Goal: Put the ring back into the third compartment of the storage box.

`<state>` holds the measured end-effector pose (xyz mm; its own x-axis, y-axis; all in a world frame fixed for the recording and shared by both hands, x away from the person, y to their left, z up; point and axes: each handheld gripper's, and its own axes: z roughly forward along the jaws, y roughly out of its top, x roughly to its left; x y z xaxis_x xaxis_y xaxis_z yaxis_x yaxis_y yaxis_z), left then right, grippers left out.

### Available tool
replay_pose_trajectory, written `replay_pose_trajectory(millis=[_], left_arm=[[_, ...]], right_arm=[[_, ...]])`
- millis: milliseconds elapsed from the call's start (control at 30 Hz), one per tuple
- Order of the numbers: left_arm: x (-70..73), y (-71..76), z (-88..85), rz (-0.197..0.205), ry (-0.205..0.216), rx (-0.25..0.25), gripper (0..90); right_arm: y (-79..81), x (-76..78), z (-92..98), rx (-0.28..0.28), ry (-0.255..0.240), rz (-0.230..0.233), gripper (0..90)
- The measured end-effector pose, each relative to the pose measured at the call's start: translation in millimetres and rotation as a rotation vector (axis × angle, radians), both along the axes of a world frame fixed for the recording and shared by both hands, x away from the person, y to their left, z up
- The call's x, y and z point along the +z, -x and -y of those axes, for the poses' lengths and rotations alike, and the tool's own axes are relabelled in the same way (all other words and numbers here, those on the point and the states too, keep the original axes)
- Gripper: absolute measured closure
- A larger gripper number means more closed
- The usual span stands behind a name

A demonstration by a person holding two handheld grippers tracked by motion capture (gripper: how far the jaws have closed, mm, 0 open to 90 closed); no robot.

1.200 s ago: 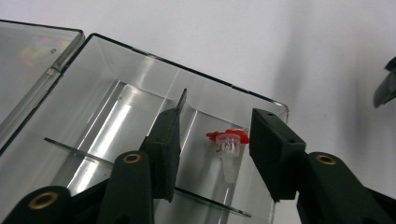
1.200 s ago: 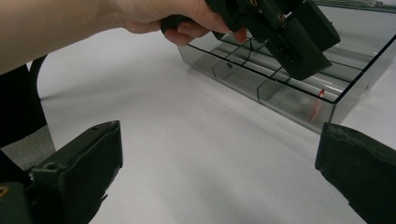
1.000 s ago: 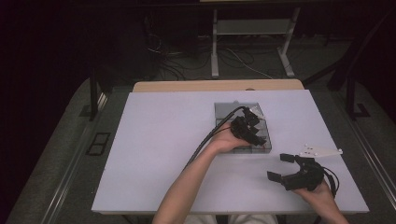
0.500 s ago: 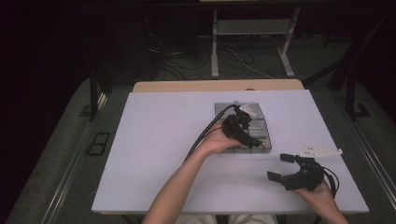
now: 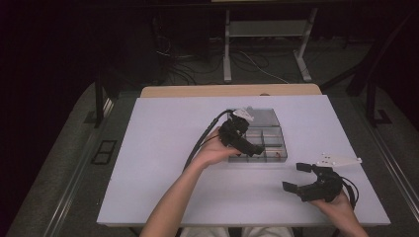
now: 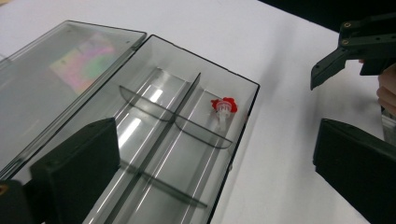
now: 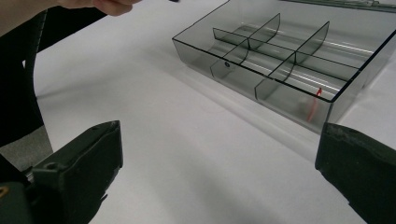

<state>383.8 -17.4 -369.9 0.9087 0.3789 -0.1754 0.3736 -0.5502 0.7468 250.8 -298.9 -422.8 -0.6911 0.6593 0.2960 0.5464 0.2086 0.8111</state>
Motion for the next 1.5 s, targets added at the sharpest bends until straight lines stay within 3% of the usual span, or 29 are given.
replay_pose_trajectory(millis=[200, 700, 1067, 1500], left_arm=[[3.3, 9.0, -23.4, 0.017, 0.037, 0.046, 0.0], [-1.0, 35.6, -76.8, 0.037, 0.037, 0.109, 0.0], [-8.0, 61.1, -112.3, 0.050, 0.077, 0.173, 0.0], [-32.9, 99.3, -157.1, 0.046, 0.107, 0.263, 0.0]], right_arm=[[0.1, 0.0, 0.0, 0.000, 0.001, 0.000, 0.8], [0.5, -0.5, -1.7, 0.003, 0.010, -0.001, 0.7], [1.3, -0.4, -1.7, 0.000, 0.009, 0.002, 0.7], [2.0, -0.2, -1.3, -0.006, 0.007, -0.002, 0.7]])
